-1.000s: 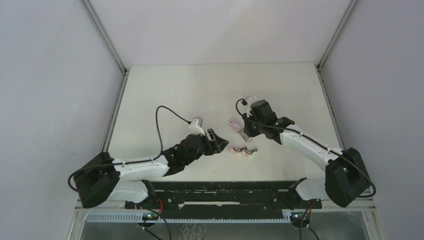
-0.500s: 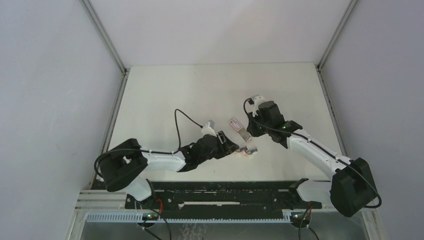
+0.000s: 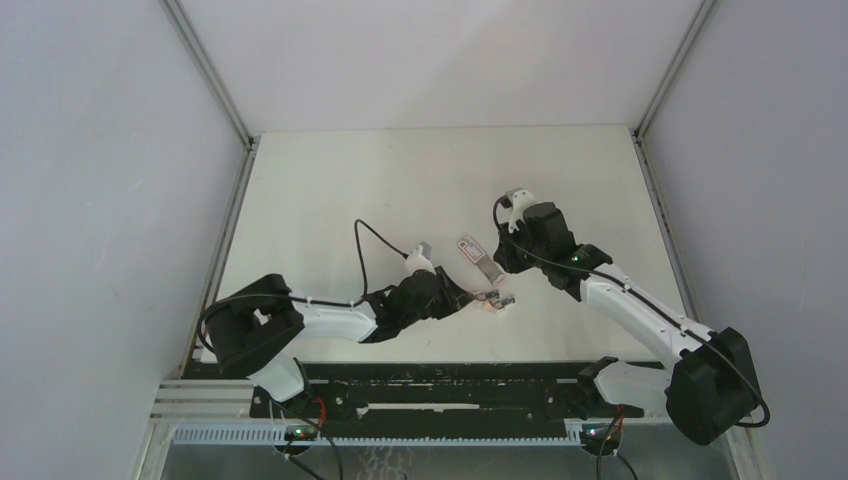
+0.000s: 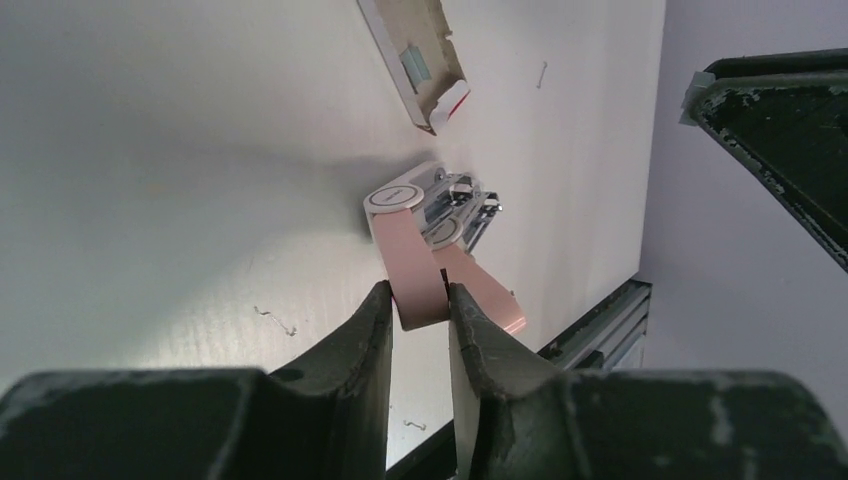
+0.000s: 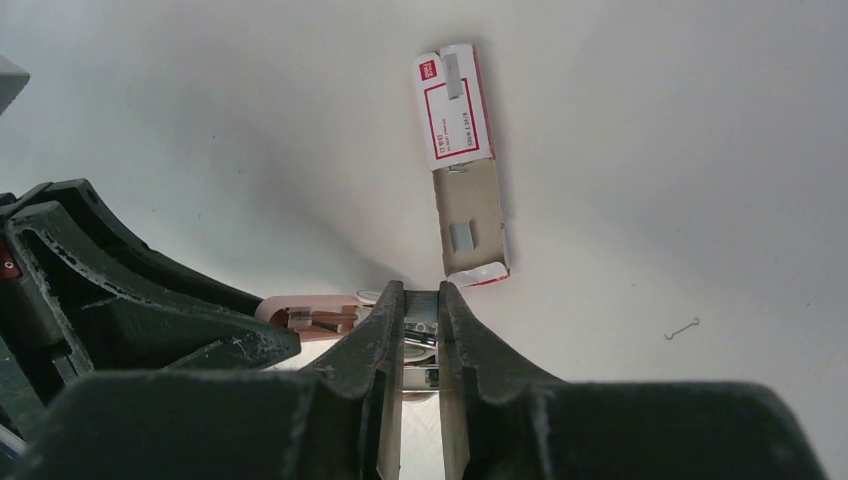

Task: Load the staples into the stapler

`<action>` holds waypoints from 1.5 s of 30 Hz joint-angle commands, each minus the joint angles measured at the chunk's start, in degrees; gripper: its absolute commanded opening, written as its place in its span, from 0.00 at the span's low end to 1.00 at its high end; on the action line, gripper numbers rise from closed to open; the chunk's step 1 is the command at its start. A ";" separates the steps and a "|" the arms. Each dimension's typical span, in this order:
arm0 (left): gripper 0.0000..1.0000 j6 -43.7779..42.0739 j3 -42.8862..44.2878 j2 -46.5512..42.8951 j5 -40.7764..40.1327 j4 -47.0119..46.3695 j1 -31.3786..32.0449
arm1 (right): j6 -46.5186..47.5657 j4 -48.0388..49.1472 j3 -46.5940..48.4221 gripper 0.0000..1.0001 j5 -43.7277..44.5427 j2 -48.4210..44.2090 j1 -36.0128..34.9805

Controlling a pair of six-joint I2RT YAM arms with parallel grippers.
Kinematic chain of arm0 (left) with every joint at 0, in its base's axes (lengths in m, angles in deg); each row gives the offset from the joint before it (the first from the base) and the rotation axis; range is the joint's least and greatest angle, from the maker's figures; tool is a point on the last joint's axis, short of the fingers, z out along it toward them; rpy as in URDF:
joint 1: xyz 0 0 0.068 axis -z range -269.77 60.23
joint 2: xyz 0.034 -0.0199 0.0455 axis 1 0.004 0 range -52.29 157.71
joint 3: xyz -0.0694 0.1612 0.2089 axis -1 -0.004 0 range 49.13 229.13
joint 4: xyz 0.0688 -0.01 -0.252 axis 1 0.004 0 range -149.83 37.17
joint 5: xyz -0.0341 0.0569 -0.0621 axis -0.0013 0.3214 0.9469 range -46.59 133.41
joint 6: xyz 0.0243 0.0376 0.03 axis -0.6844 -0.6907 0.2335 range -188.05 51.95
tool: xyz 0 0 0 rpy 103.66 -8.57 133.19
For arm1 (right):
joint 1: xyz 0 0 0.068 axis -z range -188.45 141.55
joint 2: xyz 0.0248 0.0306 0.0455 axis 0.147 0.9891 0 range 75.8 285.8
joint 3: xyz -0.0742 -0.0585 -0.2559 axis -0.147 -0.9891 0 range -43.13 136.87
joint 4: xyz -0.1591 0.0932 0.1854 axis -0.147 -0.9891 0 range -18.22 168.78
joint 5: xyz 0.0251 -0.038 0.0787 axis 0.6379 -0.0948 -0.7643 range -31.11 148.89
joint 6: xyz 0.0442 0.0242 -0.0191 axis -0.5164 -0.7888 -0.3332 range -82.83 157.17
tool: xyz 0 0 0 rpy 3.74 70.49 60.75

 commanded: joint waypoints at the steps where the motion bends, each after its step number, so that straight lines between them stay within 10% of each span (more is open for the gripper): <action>1: 0.23 -1.77 2.45 -2.29 -3.18 2.25 -0.53 | -0.26 2.29 -0.19 0.11 -0.90 -1.67 0.31; 8: 0.02 -12.60 1.96 -9.42 -2.89 11.48 -5.24 | 0.21 2.71 -0.19 0.12 -3.34 -2.44 0.32; 19: 0.00 -49.82 3.86 -19.61 18.35 29.56 -18.36 | 2.50 5.72 -0.18 0.13 -17.48 -1.05 -2.83; 32: 0.02 -71.18 14.63 -4.45 41.60 42.21 -21.49 | 6.52 10.51 -0.35 0.13 -11.30 7.79 -17.32; 41: 0.36 -71.23 14.81 -5.10 39.48 40.13 -21.49 | 6.03 11.60 -1.80 0.13 -7.61 9.97 -20.33; 45: 0.36 -70.65 14.23 -6.83 39.52 38.00 -21.49 | 5.90 11.27 -1.76 0.13 -7.18 10.61 -20.63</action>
